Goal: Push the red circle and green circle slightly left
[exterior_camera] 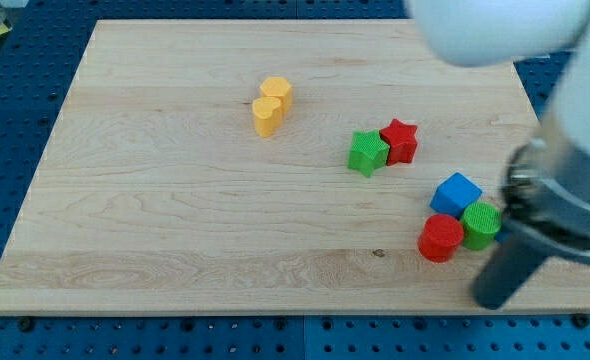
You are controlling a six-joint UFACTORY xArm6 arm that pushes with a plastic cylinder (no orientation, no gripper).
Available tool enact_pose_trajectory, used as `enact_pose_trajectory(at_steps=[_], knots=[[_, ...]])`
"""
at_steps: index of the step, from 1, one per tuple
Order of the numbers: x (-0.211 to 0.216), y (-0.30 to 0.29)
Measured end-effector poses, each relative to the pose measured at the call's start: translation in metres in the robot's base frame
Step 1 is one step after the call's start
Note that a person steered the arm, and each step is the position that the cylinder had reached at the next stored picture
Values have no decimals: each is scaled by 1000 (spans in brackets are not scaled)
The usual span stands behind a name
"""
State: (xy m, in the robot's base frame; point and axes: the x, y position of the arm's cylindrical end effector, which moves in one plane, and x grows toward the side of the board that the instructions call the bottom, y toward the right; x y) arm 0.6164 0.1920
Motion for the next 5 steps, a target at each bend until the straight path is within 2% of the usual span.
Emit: enact_pose_trajectory(at_steps=[1,2,4,5], knots=[[-28,32],[-50,34],[-66,-46],[-66,-50]])
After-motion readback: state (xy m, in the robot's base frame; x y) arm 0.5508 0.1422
